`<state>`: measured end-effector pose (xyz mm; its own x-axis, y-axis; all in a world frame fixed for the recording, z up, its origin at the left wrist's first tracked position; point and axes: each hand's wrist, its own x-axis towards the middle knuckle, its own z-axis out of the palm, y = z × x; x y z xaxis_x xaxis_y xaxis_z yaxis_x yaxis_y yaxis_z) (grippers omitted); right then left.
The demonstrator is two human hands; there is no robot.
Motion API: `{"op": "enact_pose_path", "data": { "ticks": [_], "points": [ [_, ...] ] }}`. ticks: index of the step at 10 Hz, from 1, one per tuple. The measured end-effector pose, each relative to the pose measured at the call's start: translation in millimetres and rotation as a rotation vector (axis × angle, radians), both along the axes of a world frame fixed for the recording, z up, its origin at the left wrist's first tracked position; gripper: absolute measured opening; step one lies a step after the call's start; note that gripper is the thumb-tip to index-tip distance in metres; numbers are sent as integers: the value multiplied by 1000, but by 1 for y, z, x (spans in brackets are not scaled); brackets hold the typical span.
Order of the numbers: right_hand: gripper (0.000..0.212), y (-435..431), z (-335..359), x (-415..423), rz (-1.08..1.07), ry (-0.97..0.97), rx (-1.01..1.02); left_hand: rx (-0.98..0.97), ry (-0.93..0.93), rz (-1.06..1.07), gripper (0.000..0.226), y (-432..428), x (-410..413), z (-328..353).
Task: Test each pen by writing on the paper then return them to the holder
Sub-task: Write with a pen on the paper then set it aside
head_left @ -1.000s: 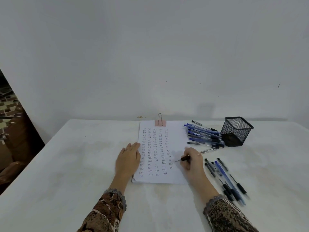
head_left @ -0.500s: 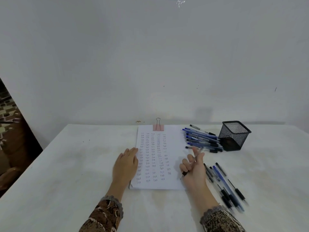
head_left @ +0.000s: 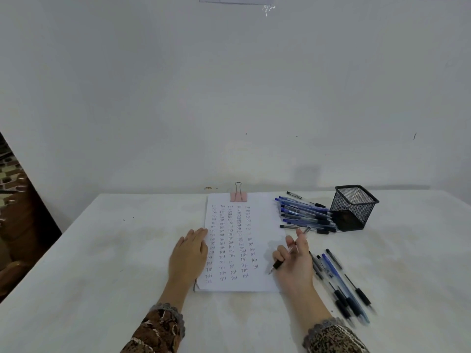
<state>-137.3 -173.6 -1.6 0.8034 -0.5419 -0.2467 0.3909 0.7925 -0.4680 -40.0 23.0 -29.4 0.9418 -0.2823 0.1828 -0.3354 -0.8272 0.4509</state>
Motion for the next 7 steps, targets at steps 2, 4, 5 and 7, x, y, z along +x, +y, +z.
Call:
{"op": "enact_pose_path", "data": {
  "ticks": [2, 4, 5, 7],
  "points": [
    [29, -4, -9, 4, -53, -51, 46, -6, 5, -6, 43, 0, 2, -1],
    [29, -5, -10, 5, -90, -34, 87, -12, 4, -3, 43, -1, 1, 0],
    [24, -12, 0, -1, -86, -5, -36, 0, -4, -8, 43, 0, 1, 0],
    [17, -74, 42, -36, -186, 757, -1338, 6, -10, -15, 43, -1, 1, 0]
  ]
}}
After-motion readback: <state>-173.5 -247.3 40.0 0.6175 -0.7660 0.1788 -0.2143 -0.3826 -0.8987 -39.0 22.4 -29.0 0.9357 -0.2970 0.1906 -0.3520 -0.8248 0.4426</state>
